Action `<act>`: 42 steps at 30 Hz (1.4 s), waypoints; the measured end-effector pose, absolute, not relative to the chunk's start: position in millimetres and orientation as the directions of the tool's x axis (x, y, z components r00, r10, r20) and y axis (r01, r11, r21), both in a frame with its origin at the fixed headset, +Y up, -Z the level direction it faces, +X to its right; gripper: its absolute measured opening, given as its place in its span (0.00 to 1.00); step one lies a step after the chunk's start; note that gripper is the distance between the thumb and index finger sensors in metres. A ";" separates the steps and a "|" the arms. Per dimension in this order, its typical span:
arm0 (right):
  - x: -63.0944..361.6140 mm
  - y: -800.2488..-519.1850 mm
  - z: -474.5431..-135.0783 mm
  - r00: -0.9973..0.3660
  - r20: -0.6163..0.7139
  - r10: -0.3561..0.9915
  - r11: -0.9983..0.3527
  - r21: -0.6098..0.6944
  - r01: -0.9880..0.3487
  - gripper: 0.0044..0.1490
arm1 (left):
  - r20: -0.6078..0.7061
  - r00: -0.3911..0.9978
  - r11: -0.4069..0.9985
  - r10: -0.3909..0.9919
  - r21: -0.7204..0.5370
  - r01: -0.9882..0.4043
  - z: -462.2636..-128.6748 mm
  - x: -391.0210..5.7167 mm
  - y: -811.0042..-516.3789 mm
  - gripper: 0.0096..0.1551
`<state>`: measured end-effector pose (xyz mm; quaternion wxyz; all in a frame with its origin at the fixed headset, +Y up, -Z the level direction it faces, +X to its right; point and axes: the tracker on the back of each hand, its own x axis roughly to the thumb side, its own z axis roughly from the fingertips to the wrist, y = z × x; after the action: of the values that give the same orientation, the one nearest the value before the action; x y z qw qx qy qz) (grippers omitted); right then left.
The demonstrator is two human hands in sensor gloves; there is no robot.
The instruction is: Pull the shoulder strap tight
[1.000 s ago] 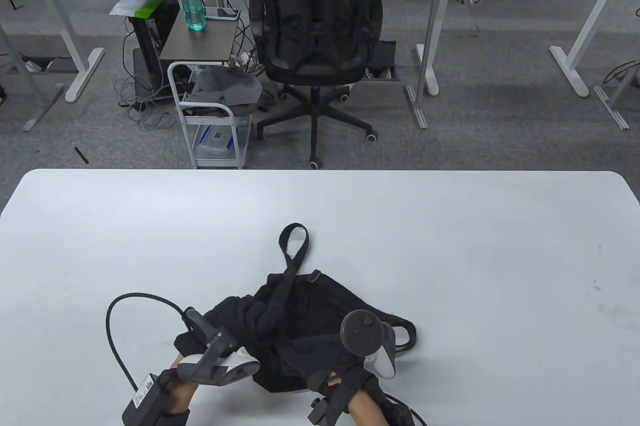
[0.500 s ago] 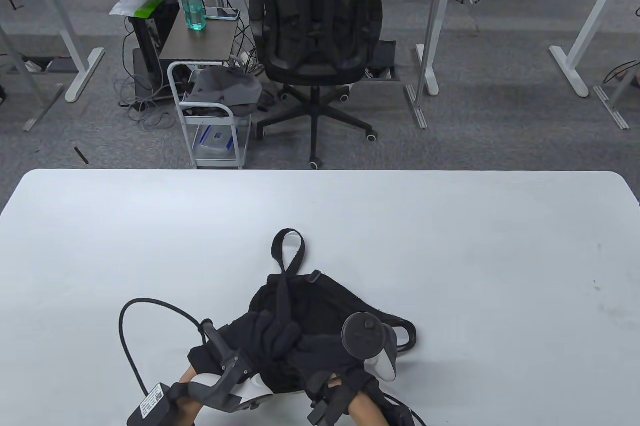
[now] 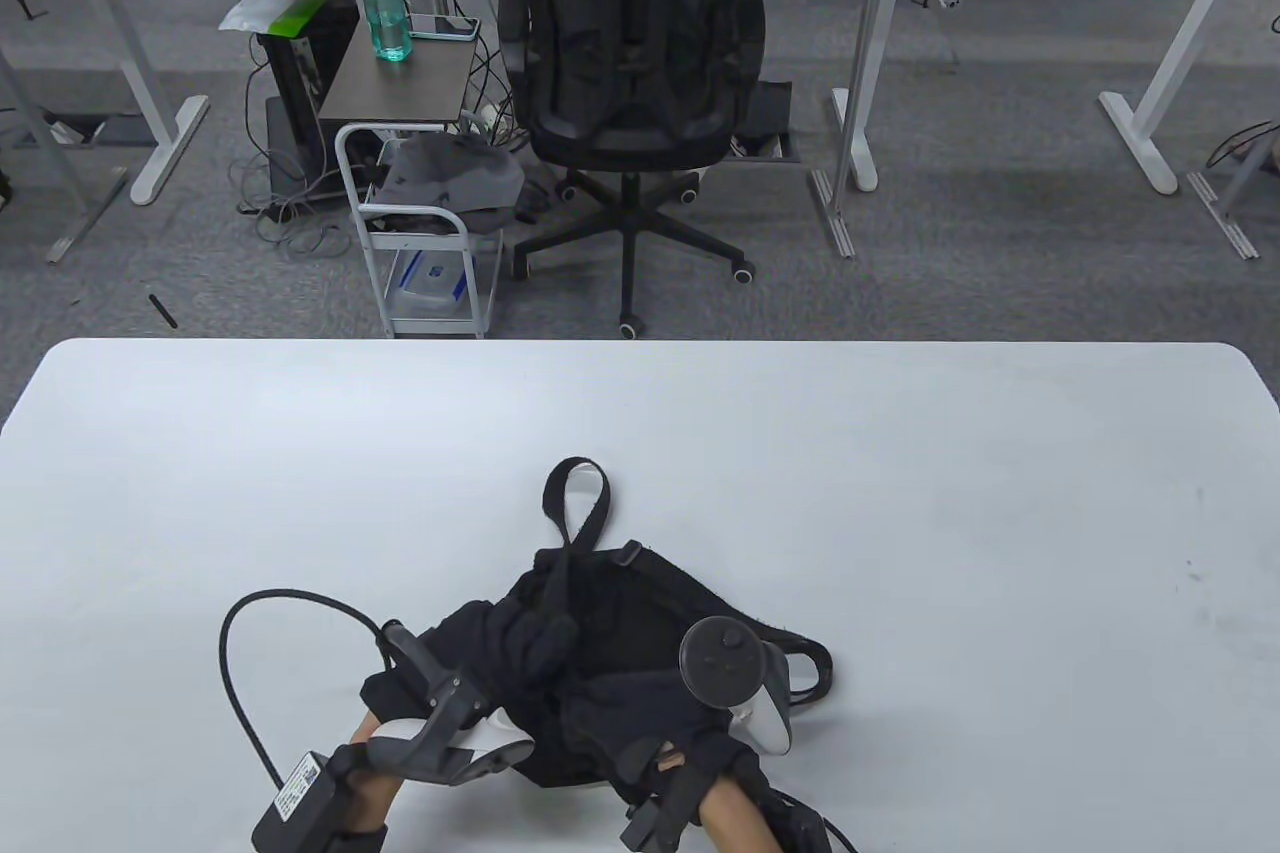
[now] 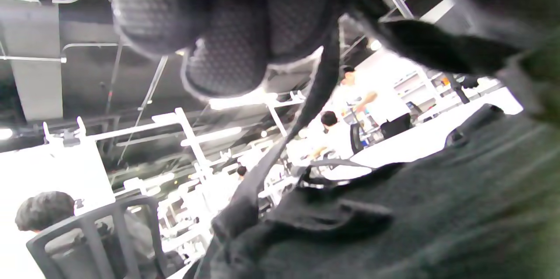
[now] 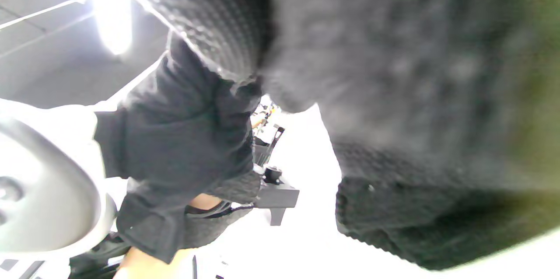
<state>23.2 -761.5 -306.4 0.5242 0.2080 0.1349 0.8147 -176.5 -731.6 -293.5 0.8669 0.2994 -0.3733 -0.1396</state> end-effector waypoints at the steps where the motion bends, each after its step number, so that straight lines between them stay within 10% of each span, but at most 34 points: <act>1: 24.0 -762.4 -306.7 -0.373 0.216 0.902 -0.431 0.420 -0.799 0.30 | 0.585 0.676 0.787 -0.448 0.616 -0.011 -292.5 -176.6 -731.7 0.37; 42: 20.2 -762.3 -308.9 -0.341 0.244 0.908 -0.414 0.390 -0.823 0.27 | 0.668 0.643 0.833 -0.375 0.547 -0.082 -278.7 -159.4 -731.8 0.38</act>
<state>20.2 -762.3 -308.9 0.5321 0.2149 0.0989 0.8130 -159.4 -731.8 -278.7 0.8634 0.2759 -0.4138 -0.0849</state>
